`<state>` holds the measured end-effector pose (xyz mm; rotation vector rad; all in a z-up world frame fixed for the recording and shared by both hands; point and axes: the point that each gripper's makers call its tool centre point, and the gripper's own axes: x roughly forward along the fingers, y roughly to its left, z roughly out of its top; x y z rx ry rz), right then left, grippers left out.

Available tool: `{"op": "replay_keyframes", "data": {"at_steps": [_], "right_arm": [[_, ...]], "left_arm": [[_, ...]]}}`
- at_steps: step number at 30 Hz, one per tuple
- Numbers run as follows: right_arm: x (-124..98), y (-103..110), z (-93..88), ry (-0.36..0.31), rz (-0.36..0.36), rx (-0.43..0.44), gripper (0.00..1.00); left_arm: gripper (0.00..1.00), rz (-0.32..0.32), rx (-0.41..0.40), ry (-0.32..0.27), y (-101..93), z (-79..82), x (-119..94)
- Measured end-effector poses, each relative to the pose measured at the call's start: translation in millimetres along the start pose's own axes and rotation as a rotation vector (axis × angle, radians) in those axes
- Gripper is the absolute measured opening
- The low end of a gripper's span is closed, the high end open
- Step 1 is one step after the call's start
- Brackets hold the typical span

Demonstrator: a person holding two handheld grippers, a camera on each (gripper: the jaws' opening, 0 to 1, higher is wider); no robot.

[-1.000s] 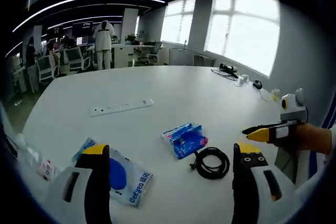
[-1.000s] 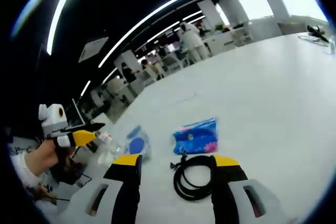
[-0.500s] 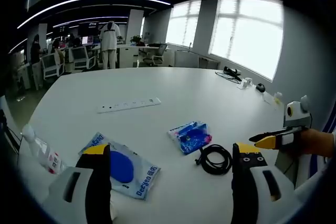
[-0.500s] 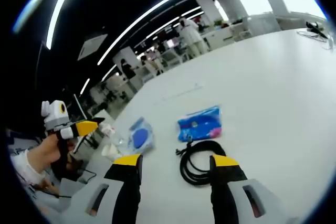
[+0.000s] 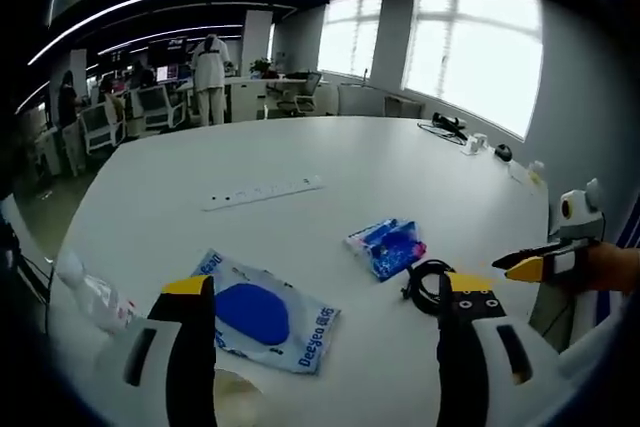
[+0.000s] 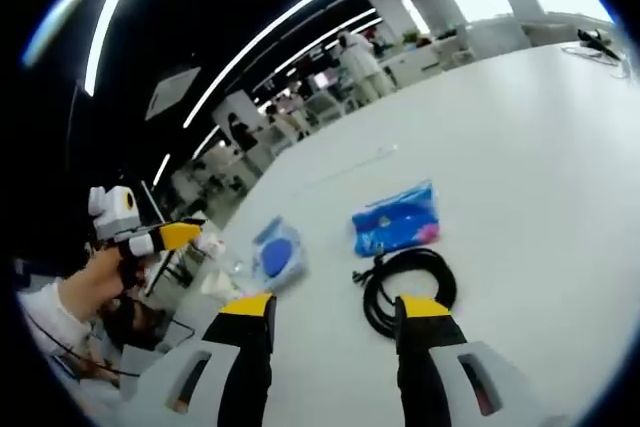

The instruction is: Arrange the tabletop items into an orderly group along one side of the table until the central work area is clear of visible clutter.

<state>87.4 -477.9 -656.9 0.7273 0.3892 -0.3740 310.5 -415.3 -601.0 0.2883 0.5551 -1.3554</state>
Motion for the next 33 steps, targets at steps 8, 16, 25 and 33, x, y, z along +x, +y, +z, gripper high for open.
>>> {"op": "replay_keyframes", "data": {"at_steps": [8, 16, 25, 33], "right_arm": [[21.4, 35.0, -34.8, 0.094, 0.081, 0.035, 0.47], [33.0, 50.2, -45.7, 0.137, 0.122, 0.06, 0.46], [45.3, 46.9, -49.6, 0.161, 0.109, 0.129, 0.44], [83.5, 59.6, -51.2, 0.187, 0.122, 0.238, 0.42]], "left_arm": [[0.93, 0.07, 0.027, 0.066, 52.4, -3.4, -1.3], [0.93, 0.109, 0.05, 0.096, 87.8, 0.1, -0.3], [0.87, 0.146, 0.054, 0.169, 111.8, -14.2, 12.4], [0.81, 0.13, 0.077, 0.268, 130.2, -24.9, 39.9]]}}
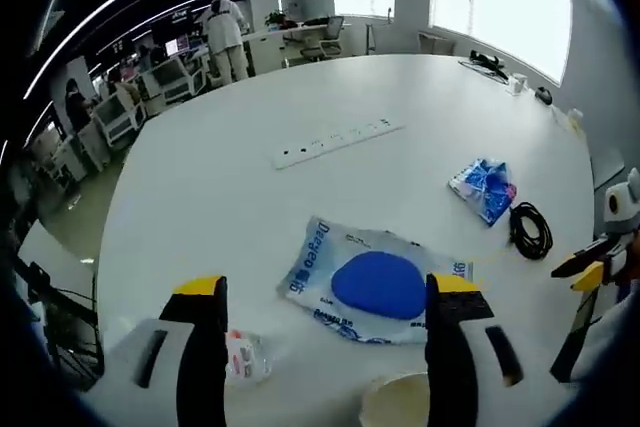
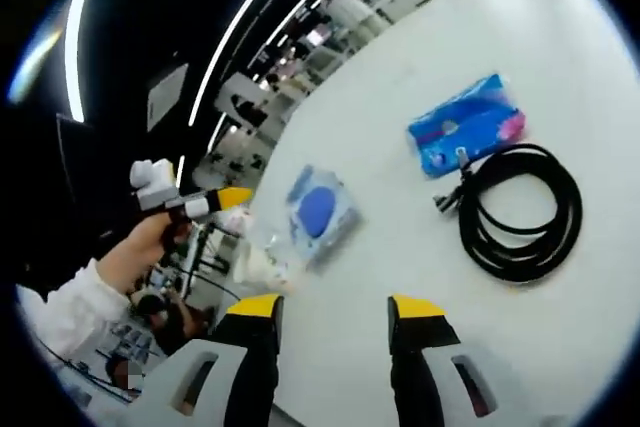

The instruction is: Arrange the tabletop items into an orderly group along one side of the table until the central work area is clear of visible clutter.

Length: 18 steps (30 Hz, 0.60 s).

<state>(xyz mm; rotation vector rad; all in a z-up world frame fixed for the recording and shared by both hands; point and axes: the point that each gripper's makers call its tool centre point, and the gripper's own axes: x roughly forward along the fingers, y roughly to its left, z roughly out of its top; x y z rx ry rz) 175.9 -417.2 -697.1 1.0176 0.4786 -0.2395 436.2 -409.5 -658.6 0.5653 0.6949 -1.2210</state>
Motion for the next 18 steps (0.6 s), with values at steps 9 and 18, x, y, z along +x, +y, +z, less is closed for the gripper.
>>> {"op": "replay_keyframes", "data": {"at_steps": [9, 18], "right_arm": [[58.0, 25.2, -2.0, 0.058, 0.032, 0.034, 0.4], [102.8, 30.7, -8.2, 0.108, 0.02, 0.066, 0.39]], "left_arm": [[0.7, -0.027, 0.045, 0.111, 10.9, -0.6, 41.5], [0.57, -0.038, 0.022, 0.193, 10.3, -7.5, 77.7]]}}
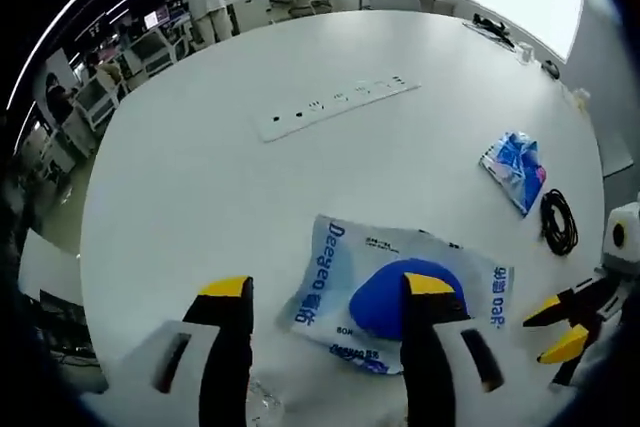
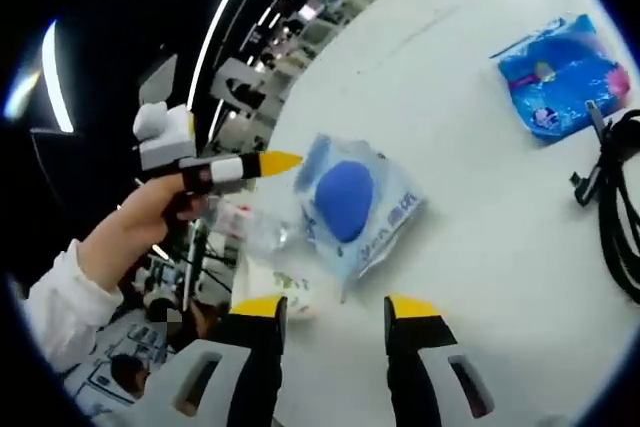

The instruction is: Arrange the tabletop items into an orderly group along one side of the table until the central work area is clear of visible clutter.

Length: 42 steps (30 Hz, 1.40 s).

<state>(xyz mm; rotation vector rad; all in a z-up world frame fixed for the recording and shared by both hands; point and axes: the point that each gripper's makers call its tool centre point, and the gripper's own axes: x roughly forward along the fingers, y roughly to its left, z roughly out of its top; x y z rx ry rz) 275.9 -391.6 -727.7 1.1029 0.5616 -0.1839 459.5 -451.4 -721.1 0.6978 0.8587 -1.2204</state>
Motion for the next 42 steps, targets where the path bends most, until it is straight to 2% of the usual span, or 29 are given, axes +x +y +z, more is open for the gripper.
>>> {"op": "replay_keyframes", "data": {"at_steps": [3, 6, 9, 10, 11, 12, 14, 15, 17, 20, 22, 25, 31, 35, 39, 42], "right_arm": [[9.4, -1.8, 0.9, 0.014, -0.01, -0.007, 0.39], [17.1, -8.3, 0.4, 0.023, -0.03, -0.005, 0.38], [23.1, -13.6, 1.0, 0.026, -0.052, 0.004, 0.36], [24.7, -14.3, 1.4, 0.025, -0.055, 0.002, 0.33], [27.3, -17.2, 2.8, 0.02, -0.068, 0.002, 0.31], [27.6, -17.9, 3.3, 0.018, -0.069, 0.005, 0.28], [30.4, -20.3, 5.0, 0.016, -0.08, 0.012, 0.24], [31.3, -22.5, 5.4, 0.017, -0.091, 0.006, 0.2], [32.1, -25.6, 6.5, 0.018, -0.106, -0.001, 0.14], [28.3, -35.9, 6.5, 0.021, -0.158, -0.034, 0.05], [25.3, -34.7, 7.7, 0.017, -0.15, -0.024, 0.02], [18.5, -32.3, 14.0, 0.0, -0.153, -0.041, 0.0], [-4.0, -34.0, 34.7, -0.063, -0.152, -0.036, 0.0], [-21.2, -31.3, 54.0, -0.113, -0.141, -0.045, 0.0], [-41.7, -27.9, 79.2, -0.175, -0.139, -0.079, 0.0], [-52.6, -24.6, 95.1, -0.193, -0.134, -0.126, 0.0]], "left_arm": [[0.56, 0.008, 0.032, 0.037, 2.6, -7.1, 11.2], [0.55, 0.01, 0.012, 0.076, 6.9, -19.1, 23.6], [0.51, -0.009, -0.013, 0.077, 4.6, -22.2, 29.7], [0.49, -0.031, -0.043, 0.053, 1.3, -18.5, 30.4], [0.45, -0.017, -0.07, 0.028, 3.9, -14.3, 31.8], [0.4, -0.015, -0.052, 0.035, 5.4, -15.3, 31.4], [0.22, -0.007, -0.038, 0.058, 5.6, -20.9, 32.8], [0.17, 0.015, -0.013, 0.06, 8.1, -23.9, 33.5], [0.14, 0.0, -0.038, 0.039, 4.8, -24.8, 34.1], [0.08, -0.024, -0.052, 0.044, -1.1, -28.0, 32.6], [0.03, -0.03, -0.057, 0.047, -2.9, -29.7, 30.4], [0.0, -0.04, -0.07, 0.05, -7.2, -30.0, 22.2], [0.0, -0.073, -0.172, -0.027, -18.3, -12.8, -4.9], [0.0, -0.081, -0.178, -0.067, -26.7, -3.3, -30.8], [0.0, -0.085, -0.154, -0.092, -37.3, -5.1, -48.2], [0.0, -0.097, -0.169, -0.112, -44.7, -9.2, -61.9]]}}
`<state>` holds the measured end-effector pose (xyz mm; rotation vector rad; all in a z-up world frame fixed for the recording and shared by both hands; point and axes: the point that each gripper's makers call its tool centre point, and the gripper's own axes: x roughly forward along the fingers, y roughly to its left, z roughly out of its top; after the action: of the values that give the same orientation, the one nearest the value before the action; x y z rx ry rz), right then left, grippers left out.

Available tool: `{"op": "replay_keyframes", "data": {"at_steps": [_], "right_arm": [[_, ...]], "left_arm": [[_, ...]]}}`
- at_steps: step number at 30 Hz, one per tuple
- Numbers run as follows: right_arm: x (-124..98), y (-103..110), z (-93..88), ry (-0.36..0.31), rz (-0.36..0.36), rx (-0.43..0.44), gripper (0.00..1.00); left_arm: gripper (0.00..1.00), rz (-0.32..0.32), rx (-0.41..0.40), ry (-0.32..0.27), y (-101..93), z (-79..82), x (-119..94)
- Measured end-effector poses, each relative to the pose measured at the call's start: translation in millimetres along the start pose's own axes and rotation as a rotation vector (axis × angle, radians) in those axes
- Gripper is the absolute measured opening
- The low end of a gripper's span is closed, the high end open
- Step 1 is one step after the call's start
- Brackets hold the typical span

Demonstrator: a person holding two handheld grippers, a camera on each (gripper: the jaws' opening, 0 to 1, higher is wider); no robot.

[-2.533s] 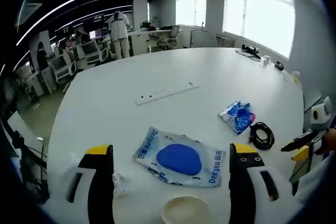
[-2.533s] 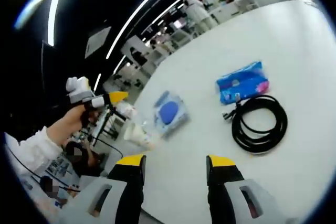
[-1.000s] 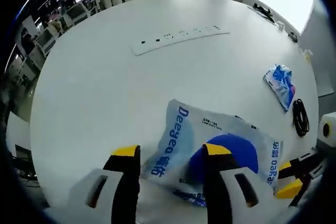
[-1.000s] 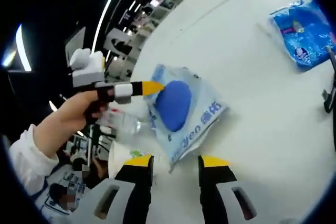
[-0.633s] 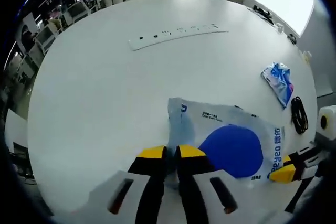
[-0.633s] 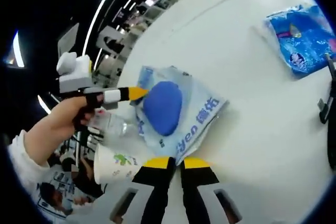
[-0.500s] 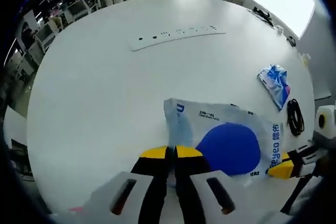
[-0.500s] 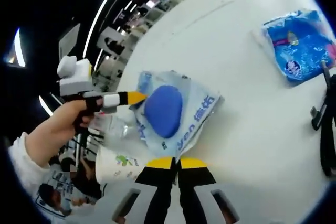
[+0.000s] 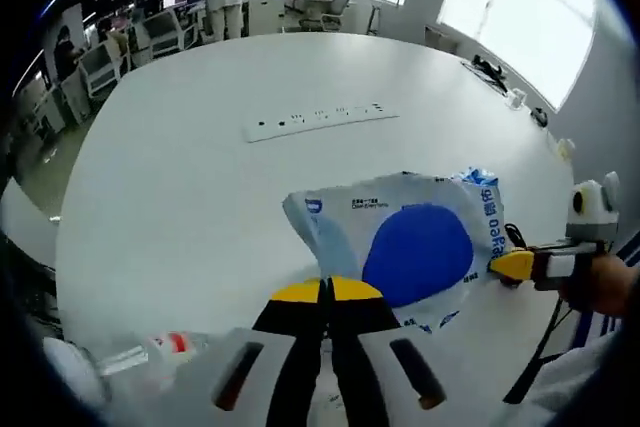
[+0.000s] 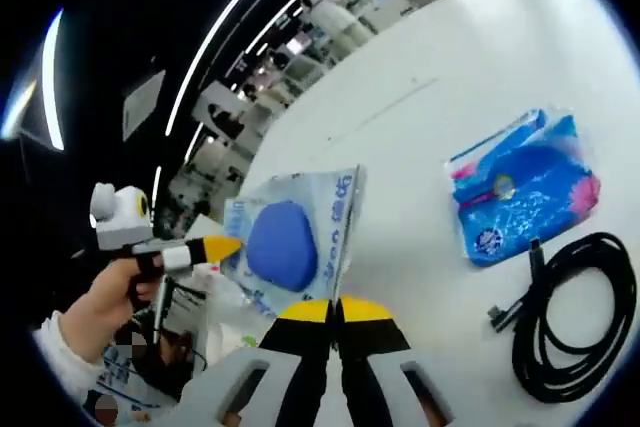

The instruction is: Arrange the tabletop items into an orderly group along one side of the table until the central work area is clear of visible clutter.

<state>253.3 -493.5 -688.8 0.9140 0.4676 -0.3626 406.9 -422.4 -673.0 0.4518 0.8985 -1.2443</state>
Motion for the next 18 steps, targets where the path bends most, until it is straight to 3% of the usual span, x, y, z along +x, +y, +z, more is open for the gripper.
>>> {"op": "replay_keyframes", "data": {"at_steps": [4, 7, 12, 18], "right_arm": [[-9.5, 2.3, 23.1, -0.032, 0.01, -0.043, 0.0], [-15.9, 3.6, 40.3, -0.048, 0.008, -0.14, 0.0], [-22.6, 7.4, 51.1, -0.052, 0.016, -0.152, 0.0], [-26.3, 8.3, 46.1, -0.042, 0.018, -0.184, 0.0]], "left_arm": [[0.0, -0.022, -0.016, -0.037, -11.1, 1.9, -15.9], [0.0, -0.041, -0.01, -0.067, -24.4, 4.3, -29.3], [0.0, -0.047, -0.011, -0.091, -33.4, 4.6, -37.6], [0.0, -0.054, -0.02, -0.093, -35.0, 3.6, -38.0]]}}
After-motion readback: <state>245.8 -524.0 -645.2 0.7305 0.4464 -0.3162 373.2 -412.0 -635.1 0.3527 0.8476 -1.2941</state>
